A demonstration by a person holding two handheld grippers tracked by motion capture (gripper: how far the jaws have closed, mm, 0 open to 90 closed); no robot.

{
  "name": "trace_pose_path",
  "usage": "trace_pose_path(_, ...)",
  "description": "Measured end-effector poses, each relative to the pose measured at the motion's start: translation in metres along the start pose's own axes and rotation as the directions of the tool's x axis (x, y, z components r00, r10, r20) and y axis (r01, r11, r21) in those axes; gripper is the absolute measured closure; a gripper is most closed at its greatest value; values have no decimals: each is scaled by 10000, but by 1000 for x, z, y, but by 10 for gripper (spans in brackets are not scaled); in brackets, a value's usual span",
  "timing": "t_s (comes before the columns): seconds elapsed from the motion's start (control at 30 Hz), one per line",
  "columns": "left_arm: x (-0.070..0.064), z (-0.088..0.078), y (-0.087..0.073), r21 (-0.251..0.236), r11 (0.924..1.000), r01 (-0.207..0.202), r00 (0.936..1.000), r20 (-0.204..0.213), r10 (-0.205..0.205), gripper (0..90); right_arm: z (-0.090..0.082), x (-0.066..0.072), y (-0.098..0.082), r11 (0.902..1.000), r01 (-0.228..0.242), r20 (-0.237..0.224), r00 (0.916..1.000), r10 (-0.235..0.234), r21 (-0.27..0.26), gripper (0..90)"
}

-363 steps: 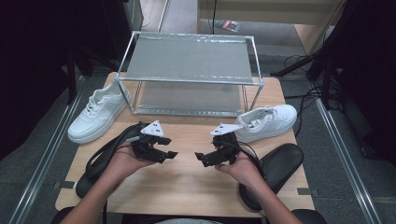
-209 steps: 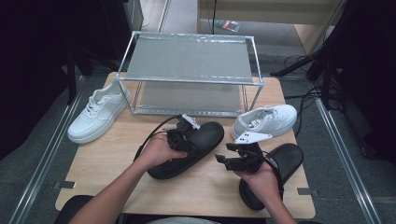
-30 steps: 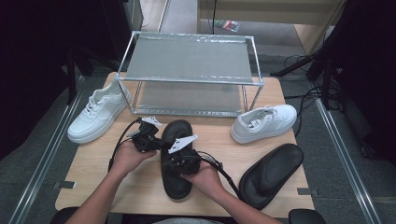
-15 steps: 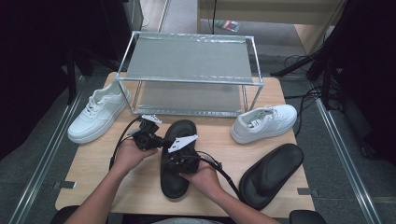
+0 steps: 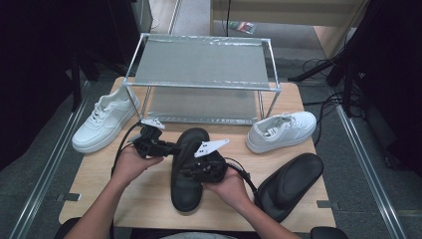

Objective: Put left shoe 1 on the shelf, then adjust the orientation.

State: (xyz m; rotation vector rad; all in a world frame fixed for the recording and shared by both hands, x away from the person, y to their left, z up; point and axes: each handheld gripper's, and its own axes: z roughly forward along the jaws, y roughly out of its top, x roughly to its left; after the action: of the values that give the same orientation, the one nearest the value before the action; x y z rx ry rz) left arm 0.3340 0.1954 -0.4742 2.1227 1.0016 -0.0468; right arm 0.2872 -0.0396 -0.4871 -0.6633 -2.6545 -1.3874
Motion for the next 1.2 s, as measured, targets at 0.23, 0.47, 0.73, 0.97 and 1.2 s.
trace_pose_path(0.23,-4,-7,-1,-152,9994,-300,9995,3,300,509,-26,-2,-4,9984,324,286,9991,-311,-466,588)
trace_pose_path(0.47,-10,-14,8,-522,9980,-362,9988,312,379,393,-41,-9,-19,9983,-80,1075,9941,142,-583,566)
trace_pose_path(0.73,-13,-19,20,-676,9963,-534,9982,250,552,367,-41,-20,-26,9938,-904,1787,9787,1006,-644,525)
trace_pose_path(0.97,-12,-21,28,-608,9962,-621,9974,331,642,366,-31,-23,-29,9862,-1498,2055,9653,1612,-698,516)
trace_pose_path(1.2,-7,-26,47,-636,9945,-827,9960,279,846,411,-18,-25,-31,9799,-1792,2406,9508,1953,-873,501)
